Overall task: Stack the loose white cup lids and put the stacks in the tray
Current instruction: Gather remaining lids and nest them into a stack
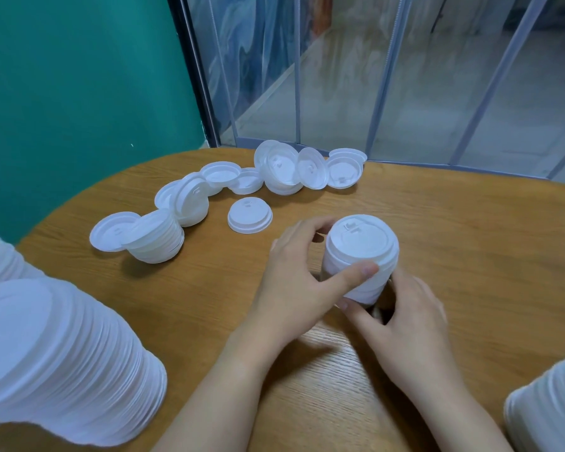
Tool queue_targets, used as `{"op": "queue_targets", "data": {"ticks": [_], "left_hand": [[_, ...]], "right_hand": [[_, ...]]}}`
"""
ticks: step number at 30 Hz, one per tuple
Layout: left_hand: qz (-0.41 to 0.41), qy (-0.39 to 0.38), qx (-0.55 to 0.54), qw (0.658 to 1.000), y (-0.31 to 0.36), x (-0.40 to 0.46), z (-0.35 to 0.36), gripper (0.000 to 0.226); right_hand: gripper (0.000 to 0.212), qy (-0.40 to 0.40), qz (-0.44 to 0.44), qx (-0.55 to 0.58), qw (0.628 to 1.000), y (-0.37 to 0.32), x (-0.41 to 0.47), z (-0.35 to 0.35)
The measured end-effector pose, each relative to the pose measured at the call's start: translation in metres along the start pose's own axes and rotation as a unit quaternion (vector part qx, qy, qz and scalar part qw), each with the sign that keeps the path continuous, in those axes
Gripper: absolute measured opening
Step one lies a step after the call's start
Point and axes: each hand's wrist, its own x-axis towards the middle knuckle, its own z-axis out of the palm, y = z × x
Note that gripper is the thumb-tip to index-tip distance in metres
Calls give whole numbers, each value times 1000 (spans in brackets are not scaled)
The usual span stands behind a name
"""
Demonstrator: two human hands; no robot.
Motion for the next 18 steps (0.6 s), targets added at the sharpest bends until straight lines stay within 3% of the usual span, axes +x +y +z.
{"op": "queue_targets", "data": {"ticks": [2,4,6,10,18], "left_hand": [[-14,25,-2,1000,-8,5,-7,64],[-20,97,117,988,-28,12,-15,57],[-45,163,258,951,-49,21,-21,49],[-150,106,341,922,-61,30,-22,66],[-130,64,374,916,-62,24,-23,58]], "right_hand": [[46,-3,5,-2,1000,2,0,0],[44,-2,10,-1,1000,3,-1,1],[44,2,12,8,1000,4,-1,1],[47,2,12,7,1000,4,-1,3],[42,-13,16,6,1000,1,-2,-1]]}}
